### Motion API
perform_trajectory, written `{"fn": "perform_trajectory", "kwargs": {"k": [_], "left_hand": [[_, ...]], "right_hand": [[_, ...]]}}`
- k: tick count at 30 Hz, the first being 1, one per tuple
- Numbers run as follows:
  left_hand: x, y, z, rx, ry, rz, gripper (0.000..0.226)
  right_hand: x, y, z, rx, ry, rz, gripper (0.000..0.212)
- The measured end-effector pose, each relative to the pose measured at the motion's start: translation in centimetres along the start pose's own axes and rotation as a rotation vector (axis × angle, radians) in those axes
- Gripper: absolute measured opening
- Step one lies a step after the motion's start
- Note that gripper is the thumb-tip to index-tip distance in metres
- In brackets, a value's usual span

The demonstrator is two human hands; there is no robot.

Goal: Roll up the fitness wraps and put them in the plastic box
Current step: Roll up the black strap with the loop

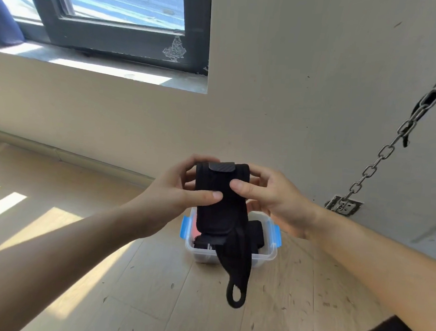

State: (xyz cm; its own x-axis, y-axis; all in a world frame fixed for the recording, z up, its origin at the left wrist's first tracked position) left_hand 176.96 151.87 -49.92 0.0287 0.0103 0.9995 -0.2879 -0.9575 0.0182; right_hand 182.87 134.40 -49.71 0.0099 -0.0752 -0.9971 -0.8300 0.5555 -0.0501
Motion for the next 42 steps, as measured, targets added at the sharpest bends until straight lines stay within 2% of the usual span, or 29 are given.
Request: {"fn": "perform_trajectory", "kwargs": {"k": [5,11,16,21,27,32,35,38,42], "left_hand": [[-0.3,0.6,-0.2,-0.149,-0.130,0.005,0.044],[-0.1,0.5,-0.1,-0.046,-0.136,0.016,0.044],[0.2,0.3,-0.1,-0.016,-0.097,-0.024,0.038],[0.7,0.3,-0.3,-0.020,-0.014,-0.002,0.041],[0.7,0.3,-0.4,0.061,0.058,0.087,0.051],[0.7,0.1,-0.4,0.069,0.051,0.115,0.055],[0.7,0.8,-0.2,-0.057,-0.026,0.075,0.046],[0.5,1.2,-0.3,-0.137,-0.081,0.062,0.039],[0.5,0.9,-0.3,-0.104,-0.114,0.057,0.040]], "right_hand": [[-0.3,-0.7,-0.1,0.071,-0.094,-0.007,0.049],[-0.6,-0.5,-0.3,0.099,-0.147,-0.239,0.054],[-0.5,-0.2,-0.2,0.065,-0.078,-0.351,0.061],[-0.3,0.0,-0.4,-0.058,0.043,-0.162,0.046],[-0.1,0.1,-0.4,-0.086,0.110,-0.084,0.044],[-0.2,0.0,-0.3,-0.066,0.046,-0.018,0.040],[-0.5,-0.1,-0.3,-0.045,0.005,0.035,0.041],[-0.9,-0.1,-0.3,-0.005,-0.054,-0.023,0.041],[-0.7,-0.4,-0.4,0.040,-0.092,-0.126,0.051]]}}
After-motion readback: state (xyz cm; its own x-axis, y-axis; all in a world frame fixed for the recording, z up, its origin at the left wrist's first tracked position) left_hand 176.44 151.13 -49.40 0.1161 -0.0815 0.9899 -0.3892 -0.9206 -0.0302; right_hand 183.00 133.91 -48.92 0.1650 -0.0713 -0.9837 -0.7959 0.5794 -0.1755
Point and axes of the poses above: each hand's wrist, its own z-axis towards the middle knuckle, its own y-axis out of the palm, x = y × z, the point moved 5 cm from there along z, towards the middle knuckle, and after that the axes turned 11 degrees about -x, right-handed, at the moved point
